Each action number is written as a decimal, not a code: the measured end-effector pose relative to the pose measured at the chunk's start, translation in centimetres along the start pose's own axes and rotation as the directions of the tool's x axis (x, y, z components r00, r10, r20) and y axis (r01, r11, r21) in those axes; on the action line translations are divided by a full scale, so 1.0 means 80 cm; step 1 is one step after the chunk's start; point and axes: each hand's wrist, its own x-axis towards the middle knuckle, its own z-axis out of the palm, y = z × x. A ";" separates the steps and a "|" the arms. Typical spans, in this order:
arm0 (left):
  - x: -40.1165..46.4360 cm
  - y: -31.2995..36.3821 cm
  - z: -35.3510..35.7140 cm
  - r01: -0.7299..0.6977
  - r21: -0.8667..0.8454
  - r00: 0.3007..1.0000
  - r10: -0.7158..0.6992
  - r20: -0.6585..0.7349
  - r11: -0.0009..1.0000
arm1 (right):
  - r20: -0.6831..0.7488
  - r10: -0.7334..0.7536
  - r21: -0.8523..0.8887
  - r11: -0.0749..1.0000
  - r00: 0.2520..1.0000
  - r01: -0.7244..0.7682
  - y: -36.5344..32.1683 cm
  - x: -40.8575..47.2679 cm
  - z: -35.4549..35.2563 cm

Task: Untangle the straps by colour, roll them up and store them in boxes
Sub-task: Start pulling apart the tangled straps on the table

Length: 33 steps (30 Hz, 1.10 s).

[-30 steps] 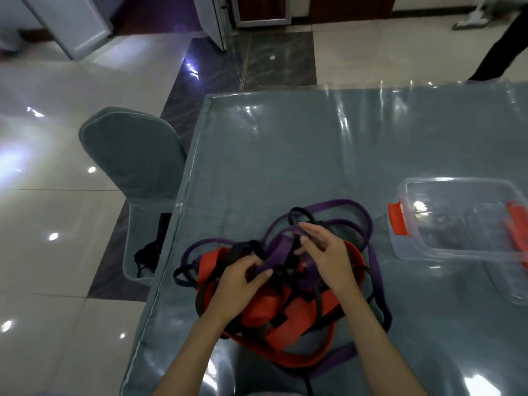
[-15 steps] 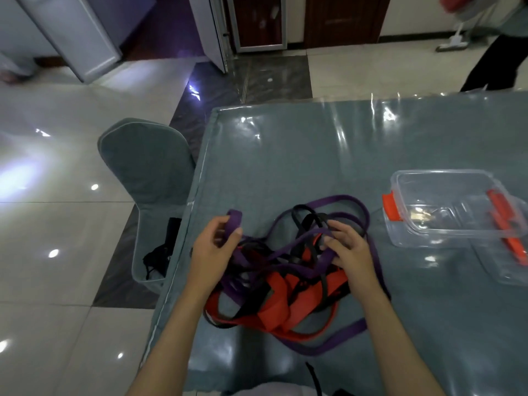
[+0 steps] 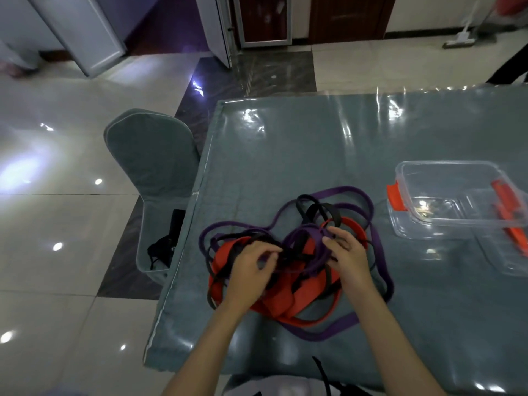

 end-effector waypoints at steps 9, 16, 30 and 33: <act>0.012 -0.106 -0.033 0.325 0.233 0.834 -0.394 0.387 0.916 | -0.009 -0.175 0.158 0.972 0.984 0.175 -0.030 0.025 -0.014; 0.033 -0.108 0.003 0.251 0.166 0.833 -0.300 0.465 0.954 | 0.182 -0.318 0.134 0.946 0.930 0.297 -0.082 0.042 0.025; 0.081 -0.071 0.012 0.124 0.008 0.989 -0.125 0.078 0.992 | 0.408 -0.396 -0.137 0.865 0.823 0.484 -0.097 0.055 0.028; 0.088 -0.064 0.015 0.115 -0.061 0.992 -0.112 0.053 0.991 | 0.423 -0.381 -0.147 0.866 0.822 0.478 -0.099 0.056 0.027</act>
